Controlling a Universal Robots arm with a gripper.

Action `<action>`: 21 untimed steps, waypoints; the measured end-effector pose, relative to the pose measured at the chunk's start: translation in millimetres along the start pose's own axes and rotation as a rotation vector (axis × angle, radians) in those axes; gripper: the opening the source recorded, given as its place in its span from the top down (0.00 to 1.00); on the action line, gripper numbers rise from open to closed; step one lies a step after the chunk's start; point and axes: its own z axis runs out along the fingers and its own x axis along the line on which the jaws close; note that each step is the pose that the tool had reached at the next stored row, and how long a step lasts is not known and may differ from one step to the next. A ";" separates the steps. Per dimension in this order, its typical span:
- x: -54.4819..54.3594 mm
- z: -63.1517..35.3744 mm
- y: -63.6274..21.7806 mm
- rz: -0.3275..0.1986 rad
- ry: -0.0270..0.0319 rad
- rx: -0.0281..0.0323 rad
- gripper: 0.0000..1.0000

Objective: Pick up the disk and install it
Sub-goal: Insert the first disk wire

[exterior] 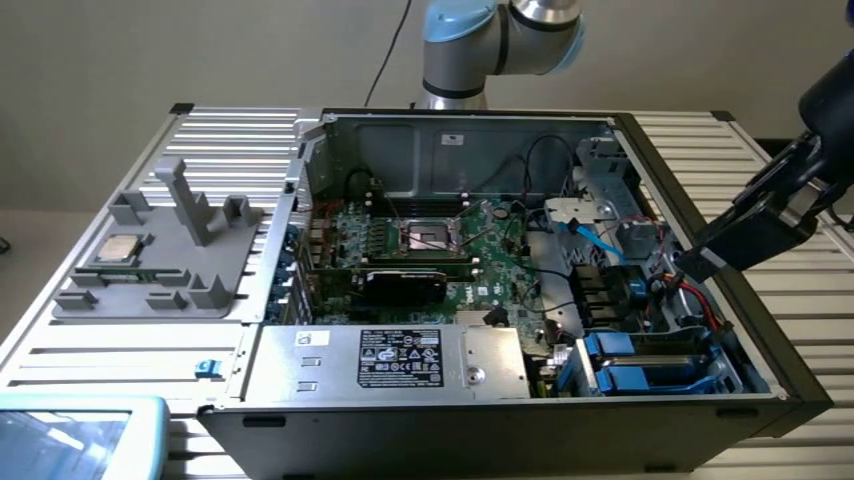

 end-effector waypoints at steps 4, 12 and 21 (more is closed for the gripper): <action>0.0 0.0 0.0 0.000 0.0000 0.0000 0.50; -1.3 -0.2 1.2 -0.001 0.0028 0.0031 0.50; -22.5 -5.4 22.9 -0.006 0.0207 0.0226 0.50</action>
